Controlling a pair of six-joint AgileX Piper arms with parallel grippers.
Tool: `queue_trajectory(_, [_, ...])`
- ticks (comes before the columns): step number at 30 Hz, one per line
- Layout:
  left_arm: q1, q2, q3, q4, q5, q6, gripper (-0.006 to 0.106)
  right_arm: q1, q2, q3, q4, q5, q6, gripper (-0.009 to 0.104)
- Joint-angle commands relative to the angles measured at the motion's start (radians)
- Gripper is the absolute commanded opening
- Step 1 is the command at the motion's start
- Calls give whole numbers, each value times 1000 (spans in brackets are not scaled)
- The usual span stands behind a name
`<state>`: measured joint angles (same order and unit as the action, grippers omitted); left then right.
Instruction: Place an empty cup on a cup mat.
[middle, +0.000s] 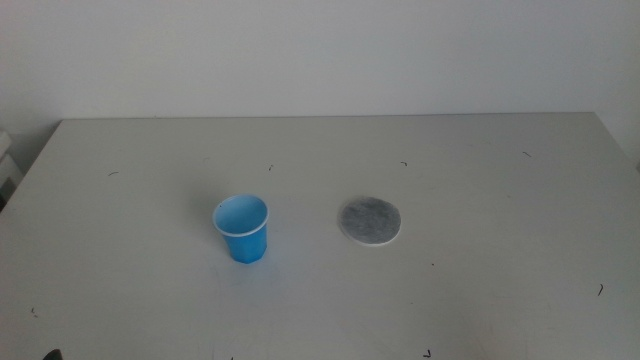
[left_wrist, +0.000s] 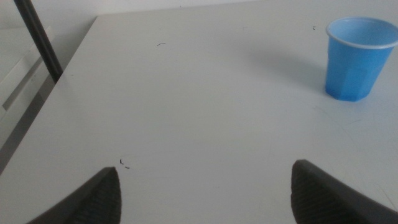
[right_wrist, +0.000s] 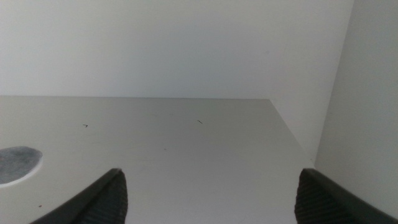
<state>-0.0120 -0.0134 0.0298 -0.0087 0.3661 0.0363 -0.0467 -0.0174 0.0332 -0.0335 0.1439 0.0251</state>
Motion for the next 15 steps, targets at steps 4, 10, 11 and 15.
queue_trajectory(4, [-1, 76, -93, -15, -77, -16, 105, 2, -19, -12, -9, -78, -8, 94])
queue_trajectory(10, [-44, 201, -229, -19, -77, -15, 105, 2, -19, -12, -9, -78, -8, 94])
queue_trajectory(11, [-61, 223, -248, -19, -77, -15, 105, 2, -19, -12, -9, -78, -8, 94])
queue_trajectory(15, [-117, 323, -329, -19, -82, -15, 105, 2, -19, -12, -9, -78, -8, 94])
